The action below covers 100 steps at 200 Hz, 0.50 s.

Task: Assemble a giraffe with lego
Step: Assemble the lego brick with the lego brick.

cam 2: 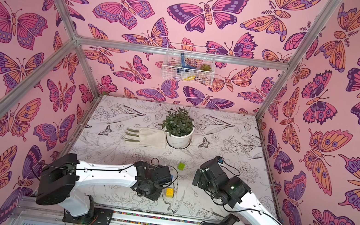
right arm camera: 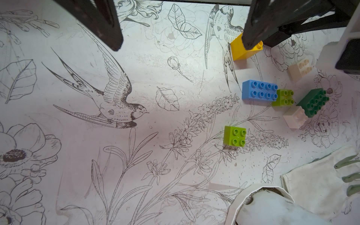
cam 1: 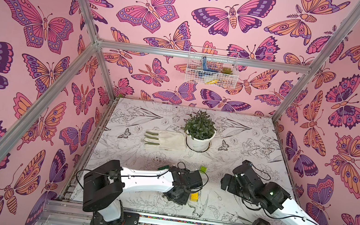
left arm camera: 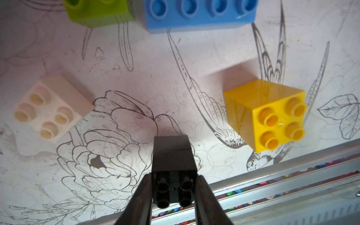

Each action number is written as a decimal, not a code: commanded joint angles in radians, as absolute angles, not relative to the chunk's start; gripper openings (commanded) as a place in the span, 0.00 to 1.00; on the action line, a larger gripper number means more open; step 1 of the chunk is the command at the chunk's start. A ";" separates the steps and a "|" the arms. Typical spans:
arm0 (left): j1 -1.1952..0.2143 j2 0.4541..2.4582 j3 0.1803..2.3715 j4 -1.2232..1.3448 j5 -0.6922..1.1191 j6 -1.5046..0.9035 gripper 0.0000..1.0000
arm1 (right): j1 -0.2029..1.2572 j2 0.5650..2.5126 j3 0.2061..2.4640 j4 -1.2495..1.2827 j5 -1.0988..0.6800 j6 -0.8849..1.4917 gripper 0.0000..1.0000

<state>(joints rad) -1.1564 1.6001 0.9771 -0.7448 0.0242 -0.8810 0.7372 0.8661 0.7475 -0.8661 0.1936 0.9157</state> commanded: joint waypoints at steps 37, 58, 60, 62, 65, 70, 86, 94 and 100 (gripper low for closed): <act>-1.099 1.727 0.863 -0.656 0.055 -0.921 0.27 | 0.715 0.939 0.847 -0.885 0.228 0.806 0.99; -1.097 1.727 0.871 -0.656 0.059 -0.917 0.27 | 0.710 0.971 0.877 -0.891 0.239 0.730 0.99; -1.097 1.726 0.872 -0.656 0.060 -0.918 0.27 | 0.709 0.974 0.880 -0.891 0.238 0.725 0.99; -1.097 1.724 0.871 -0.656 0.061 -0.919 0.27 | 0.706 0.976 0.882 -0.890 0.237 0.718 0.99; -1.098 1.722 0.870 -0.656 0.061 -0.921 0.27 | 0.704 0.979 0.884 -0.890 0.233 0.708 0.99; -1.099 1.717 0.868 -0.657 0.061 -0.923 0.27 | 0.701 0.984 0.889 -0.887 0.225 0.696 0.99; -1.105 1.701 0.858 -0.656 0.055 -0.934 0.27 | 0.696 0.989 0.897 -0.870 0.200 0.662 0.99; -1.106 1.695 0.855 -0.655 0.048 -0.940 0.28 | 0.694 0.990 0.899 -0.864 0.193 0.653 0.99; -1.106 1.694 0.855 -0.657 0.041 -0.944 0.27 | 0.693 0.991 0.901 -0.863 0.192 0.649 0.99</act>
